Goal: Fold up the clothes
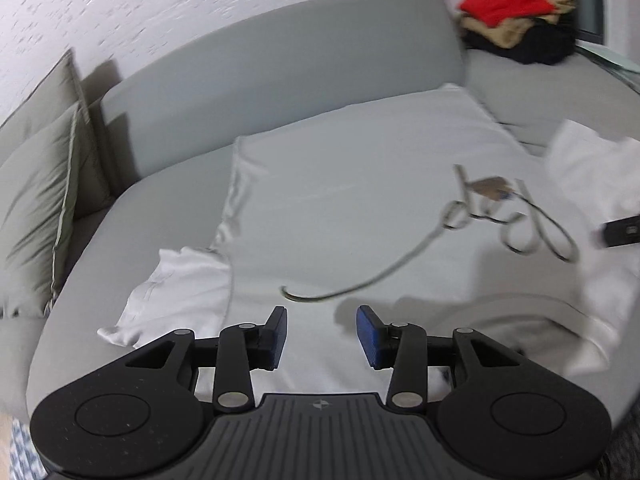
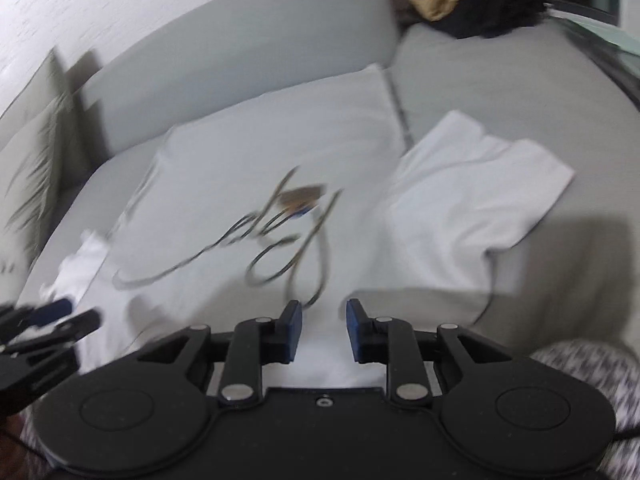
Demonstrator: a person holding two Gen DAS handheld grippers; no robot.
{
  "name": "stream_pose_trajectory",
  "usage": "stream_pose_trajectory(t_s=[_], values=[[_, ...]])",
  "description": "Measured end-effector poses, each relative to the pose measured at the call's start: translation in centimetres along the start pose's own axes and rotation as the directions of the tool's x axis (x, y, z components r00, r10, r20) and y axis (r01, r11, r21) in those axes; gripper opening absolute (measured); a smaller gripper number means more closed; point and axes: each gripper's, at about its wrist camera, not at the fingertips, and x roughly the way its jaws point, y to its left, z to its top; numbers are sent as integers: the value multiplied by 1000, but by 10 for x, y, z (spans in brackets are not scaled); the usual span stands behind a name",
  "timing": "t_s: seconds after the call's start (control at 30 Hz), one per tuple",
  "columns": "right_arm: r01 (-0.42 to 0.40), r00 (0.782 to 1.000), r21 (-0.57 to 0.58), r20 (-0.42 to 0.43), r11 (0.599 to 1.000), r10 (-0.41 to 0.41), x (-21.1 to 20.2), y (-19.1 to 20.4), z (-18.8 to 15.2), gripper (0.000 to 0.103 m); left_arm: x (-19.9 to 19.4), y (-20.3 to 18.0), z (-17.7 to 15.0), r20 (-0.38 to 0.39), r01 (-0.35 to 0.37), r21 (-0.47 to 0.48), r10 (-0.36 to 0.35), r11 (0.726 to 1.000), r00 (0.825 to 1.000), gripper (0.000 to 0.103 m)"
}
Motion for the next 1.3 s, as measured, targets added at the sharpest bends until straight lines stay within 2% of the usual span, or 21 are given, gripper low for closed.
stream_pose_trajectory(t_s=[0.17, 0.27, 0.33, 0.53, 0.7, 0.77, 0.87, 0.93, 1.0, 1.1, 1.13, 1.2, 1.3], values=[[68, 998, -3, 14, 998, -68, 26, -9, 12, 24, 29, 0, -3, -95, -20, -8, 20, 1000, 995, 40], [145, 987, -43, -63, 989, -147, 46, -13, 3, 28, 26, -2, -8, -121, -18, 7, 19, 1000, 992, 39], [159, 985, -35, -59, 987, -161, 43, -17, -2, 29, 23, -3, -11, -138, -16, 18, 19, 1000, 990, 39], [144, 981, 10, -130, 990, -142, 27, -35, -9, 30, 16, -5, -20, -188, -9, 48, 18, 999, 982, 39], [149, 979, -39, -137, 988, -153, 6, -26, -14, 31, -10, 4, -26, -175, 16, 36, -9, 999, 984, 39], [119, 988, -29, -100, 992, -121, -8, -21, -13, 32, -18, 10, -24, -143, 34, 3, -33, 999, 989, 39], [4, 1000, -44, -25, 999, -5, -23, -5, -12, 32, -24, 6, -16, -71, 45, -7, -46, 999, 996, 39], [-61, 998, -83, -18, 995, 59, -20, 12, -13, 32, -25, 0, -10, -25, 50, -1, -50, 999, 998, 40], [-88, 996, -145, -31, 986, 84, -8, 30, -17, 31, -16, -13, -9, -11, 74, 23, -74, 997, 997, 40], [-95, 994, -216, -81, 972, 79, 10, 48, -29, 31, -3, -29, -23, -78, 72, 77, -66, 994, 995, 40], [-89, 992, -231, -108, 969, 65, 16, 52, -36, 32, -2, -33, -29, -99, 71, 97, -61, 993, 993, 35], [-92, 989, -251, -132, 964, 60, 9, 50, -45, 32, -14, -35, -35, -105, 94, 148, -79, 984, 991, 34], [-116, 980, -223, -182, 968, 76, -7, 38, -47, 31, -27, -28, -38, -125, 137, 128, -121, 982, 985, 34]])
